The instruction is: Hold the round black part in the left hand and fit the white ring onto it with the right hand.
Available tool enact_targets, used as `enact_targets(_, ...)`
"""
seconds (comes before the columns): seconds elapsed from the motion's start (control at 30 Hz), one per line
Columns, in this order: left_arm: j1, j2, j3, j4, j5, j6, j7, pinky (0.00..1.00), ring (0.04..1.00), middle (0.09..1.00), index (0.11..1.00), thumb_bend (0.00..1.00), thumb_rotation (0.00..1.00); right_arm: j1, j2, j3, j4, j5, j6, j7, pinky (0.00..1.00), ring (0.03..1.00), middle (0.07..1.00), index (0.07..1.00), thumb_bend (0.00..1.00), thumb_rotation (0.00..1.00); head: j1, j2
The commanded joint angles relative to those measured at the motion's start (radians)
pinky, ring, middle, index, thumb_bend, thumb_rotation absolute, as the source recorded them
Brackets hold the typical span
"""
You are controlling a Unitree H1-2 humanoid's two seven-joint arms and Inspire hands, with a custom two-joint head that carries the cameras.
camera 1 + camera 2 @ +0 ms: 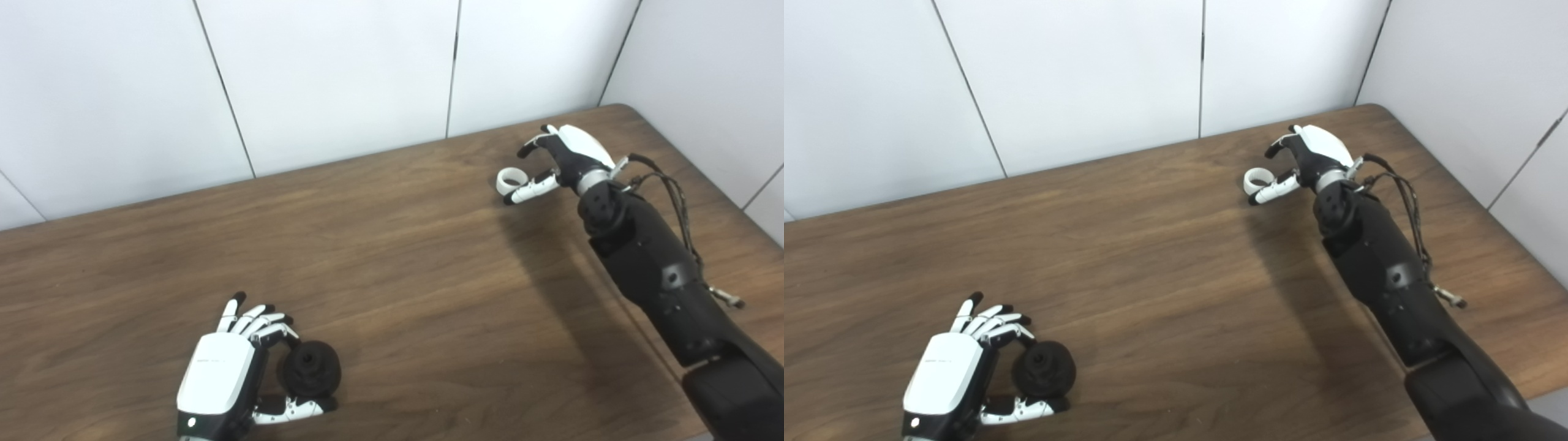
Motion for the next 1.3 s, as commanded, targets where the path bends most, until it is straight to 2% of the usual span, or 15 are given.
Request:
enact_targets(0.0,0.017,0.041,0.012,0.016,0.019,0.021,-0.046,1.0,0.842,0.739,0.484,0.52,0.06,-0.058,-0.021,-0.003,-0.008,-0.016,0.001,-0.022,1.0,1.0,0.984,0.716,0.89,0.27,-0.002,-0.001)
enact_targets(0.43,0.019,0.042,0.014,0.01,0.019,0.023,-0.052,1.0,0.839,0.735,0.483,0.52,0.06,-0.073,-0.026,0.001,0.021,-0.011,-0.001,-0.023,1.0,1.0,0.967,0.701,0.88,0.31,0.001,-0.006)
enact_targets(1.27,0.021,0.033,0.01,0.004,0.026,0.026,-0.05,1.0,0.838,0.737,0.484,0.52,0.06,-0.081,-0.026,0.023,0.04,-0.004,-0.005,-0.014,1.0,1.0,0.929,0.652,0.85,0.31,0.018,-0.001)
